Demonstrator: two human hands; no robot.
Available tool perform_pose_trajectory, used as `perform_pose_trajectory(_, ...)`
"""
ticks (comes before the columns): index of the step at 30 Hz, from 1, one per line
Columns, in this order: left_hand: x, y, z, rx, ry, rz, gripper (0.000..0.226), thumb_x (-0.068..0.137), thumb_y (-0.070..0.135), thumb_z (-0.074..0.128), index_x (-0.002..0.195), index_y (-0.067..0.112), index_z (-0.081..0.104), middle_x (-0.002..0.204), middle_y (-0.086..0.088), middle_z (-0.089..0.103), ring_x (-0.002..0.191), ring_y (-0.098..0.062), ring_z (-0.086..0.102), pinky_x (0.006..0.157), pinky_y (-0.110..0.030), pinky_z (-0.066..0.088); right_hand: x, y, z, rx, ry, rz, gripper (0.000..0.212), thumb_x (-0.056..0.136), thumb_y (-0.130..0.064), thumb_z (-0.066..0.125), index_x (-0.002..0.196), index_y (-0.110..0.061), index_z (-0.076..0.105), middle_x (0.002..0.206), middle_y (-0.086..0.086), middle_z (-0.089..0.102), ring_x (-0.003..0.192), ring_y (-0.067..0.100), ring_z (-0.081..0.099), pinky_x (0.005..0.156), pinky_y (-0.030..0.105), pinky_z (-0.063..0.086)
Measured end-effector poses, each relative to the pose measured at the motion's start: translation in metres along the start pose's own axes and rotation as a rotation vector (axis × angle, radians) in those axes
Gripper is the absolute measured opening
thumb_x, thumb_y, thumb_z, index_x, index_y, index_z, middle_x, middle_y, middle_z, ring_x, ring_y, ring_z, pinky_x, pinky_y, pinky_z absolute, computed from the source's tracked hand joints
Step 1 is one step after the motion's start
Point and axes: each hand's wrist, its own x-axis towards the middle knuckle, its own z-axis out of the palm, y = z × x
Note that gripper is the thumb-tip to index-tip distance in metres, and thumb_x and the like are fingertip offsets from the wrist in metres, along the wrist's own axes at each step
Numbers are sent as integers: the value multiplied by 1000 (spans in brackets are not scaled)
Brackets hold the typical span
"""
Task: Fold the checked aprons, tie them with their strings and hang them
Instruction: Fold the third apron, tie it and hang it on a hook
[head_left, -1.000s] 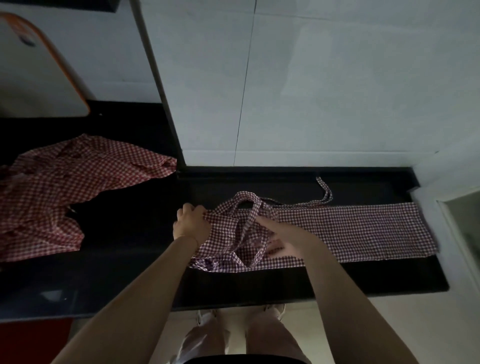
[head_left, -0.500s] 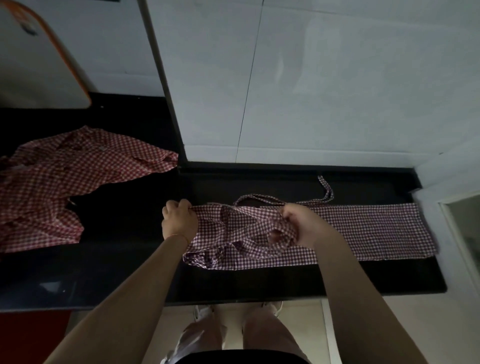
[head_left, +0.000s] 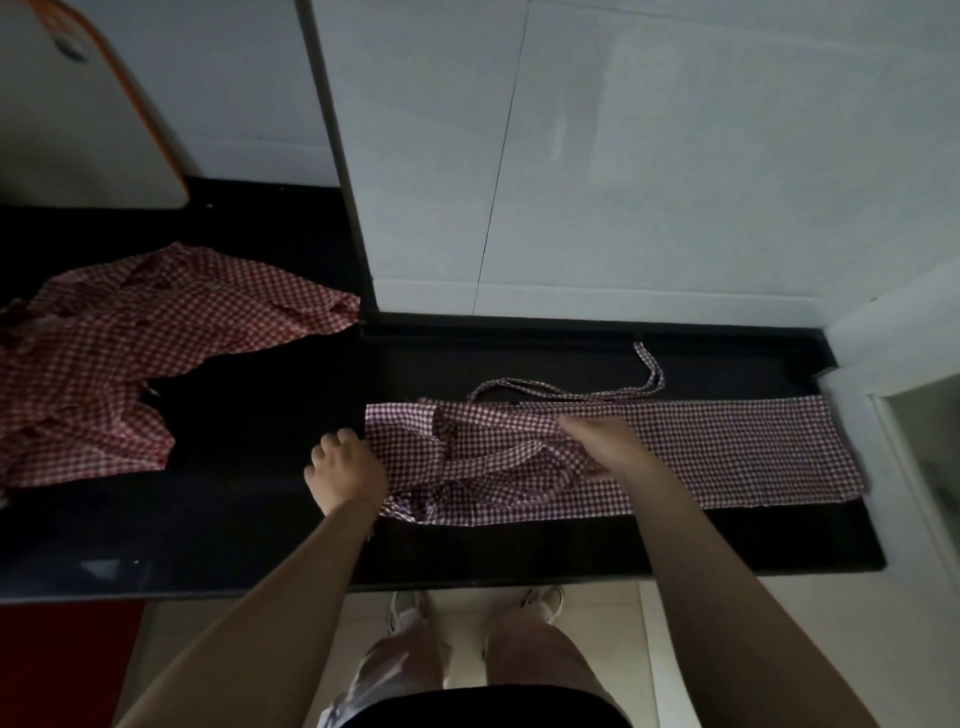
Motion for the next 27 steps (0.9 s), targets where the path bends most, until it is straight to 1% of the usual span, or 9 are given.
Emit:
perform_pose_trajectory(3,0,0,5,4,8,-1,30,100,20,41,120,1,52,124,-18,56,116,-35,51,93,-46,41,7,15,-19,-114,181,-23,30,97,-28,56,98,-1,69,101,17,70,76,25,63,69,33,51)
perform_pose_trajectory(7,-2,5,4,-122,78,-77,26,96,16,46,117,2,51,124,-19,53,116,-36,49,93,-49,40,9,20,-9,-515,443,-135,32,90,-19,58,117,-1,59,122,20,59,110,34,58,94,38,48)
perform_pose_trajectory(9,-3,8,1,-193,189,38,27,88,13,54,114,3,54,121,-19,53,113,-38,49,91,-51,40,1,15,10,-581,535,-326,33,89,-19,62,118,-5,56,120,15,56,110,29,56,92,39,48)
perform_pose_trajectory(13,-19,18,11,-157,213,547,46,88,26,48,131,10,52,141,-14,49,132,-35,43,107,-52,36,-10,12,47,-719,415,-721,47,91,-48,56,125,-17,52,129,5,53,126,24,47,109,45,36)
perform_pose_trajectory(15,-22,20,18,-65,75,595,61,94,42,30,149,19,35,159,-9,28,148,-30,20,120,-50,20,-8,14,57,-850,218,-748,82,83,-72,50,145,-21,38,153,5,36,146,24,24,121,53,12)
perform_pose_trajectory(17,-18,15,27,-8,-32,556,69,93,56,13,156,28,13,165,-3,7,152,-25,-2,123,-49,3,-3,17,60,-1016,77,-727,100,76,-78,56,153,-24,24,159,5,27,150,24,15,120,54,-2)
perform_pose_trajectory(22,-13,6,37,19,-105,530,73,88,67,4,155,39,-3,165,2,-7,150,-21,-16,119,-51,-11,5,7,41,-1242,117,-691,46,87,-63,55,111,-25,63,115,0,64,121,24,49,114,52,17)
perform_pose_trajectory(24,-14,4,39,28,-91,531,73,88,69,6,155,40,-2,164,2,-9,150,-22,-17,120,-52,-11,9,5,31,-1331,108,-656,46,88,-65,52,102,-24,68,112,-1,65,118,23,51,110,49,25)
perform_pose_trajectory(27,-15,5,41,57,-84,538,74,87,74,6,153,43,-6,162,3,-16,148,-23,-21,119,-51,-15,15,6,7,-1393,118,-437,55,87,-68,52,113,-21,67,129,4,59,126,24,47,110,48,27)
